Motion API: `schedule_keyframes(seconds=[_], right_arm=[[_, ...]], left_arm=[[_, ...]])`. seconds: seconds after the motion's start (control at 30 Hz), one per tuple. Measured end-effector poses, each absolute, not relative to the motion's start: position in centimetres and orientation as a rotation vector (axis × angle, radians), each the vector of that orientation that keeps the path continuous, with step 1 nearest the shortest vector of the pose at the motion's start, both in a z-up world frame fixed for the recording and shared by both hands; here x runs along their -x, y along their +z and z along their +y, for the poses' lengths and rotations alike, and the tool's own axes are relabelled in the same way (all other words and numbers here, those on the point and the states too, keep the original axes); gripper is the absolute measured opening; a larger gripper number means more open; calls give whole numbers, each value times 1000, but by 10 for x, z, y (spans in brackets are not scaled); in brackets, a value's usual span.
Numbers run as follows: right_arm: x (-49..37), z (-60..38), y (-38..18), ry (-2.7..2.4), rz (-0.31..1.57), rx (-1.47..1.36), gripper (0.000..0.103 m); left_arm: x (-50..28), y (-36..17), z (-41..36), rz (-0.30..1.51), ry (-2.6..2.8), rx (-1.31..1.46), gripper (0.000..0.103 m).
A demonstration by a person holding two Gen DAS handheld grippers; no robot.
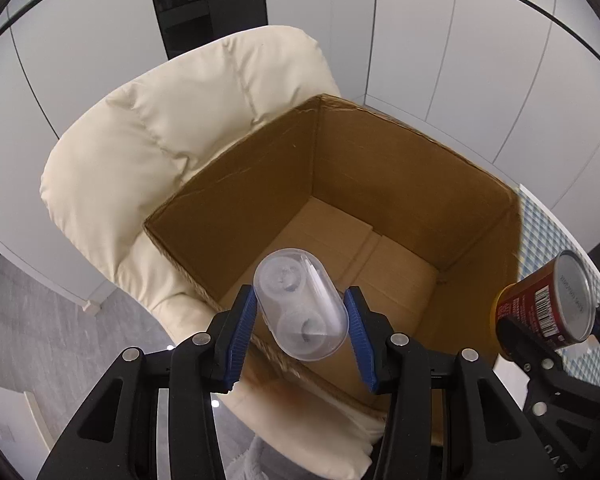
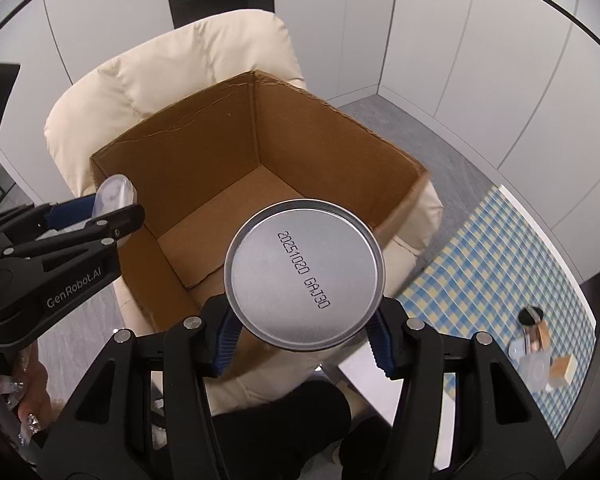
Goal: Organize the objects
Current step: 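Carry the tin can and clear case with both tools over the cardboard box, then open the right tool dropping the can while the left tool releases the case into the box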
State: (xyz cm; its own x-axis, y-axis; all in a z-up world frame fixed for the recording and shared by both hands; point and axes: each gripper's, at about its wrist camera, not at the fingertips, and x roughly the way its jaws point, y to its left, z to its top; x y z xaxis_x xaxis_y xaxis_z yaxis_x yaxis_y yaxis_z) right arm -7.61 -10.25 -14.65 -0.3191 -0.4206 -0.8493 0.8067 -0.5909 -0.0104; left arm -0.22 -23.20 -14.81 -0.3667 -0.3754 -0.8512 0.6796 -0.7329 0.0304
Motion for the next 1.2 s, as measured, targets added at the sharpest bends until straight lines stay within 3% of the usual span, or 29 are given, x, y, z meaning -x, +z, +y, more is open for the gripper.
schedule_keyframes(seconds=[0.53, 0.7, 0.83, 1.2], right_arm=[[99, -153, -181, -1930, 549, -1181, 57], [108, -150, -175, -1997, 531, -1154, 86], [114, -141, -168, -2006, 476, -1141, 89], [114, -136, -166, -2007, 469, -1144, 89]], left_arm=[[26, -170, -253, 487, -2142, -1219, 48], [15, -166, -266, 549, -2098, -1155, 89], [4, -167, -274, 666, -2113, -1129, 89], [8, -162, -259, 537, -2113, -1155, 89]])
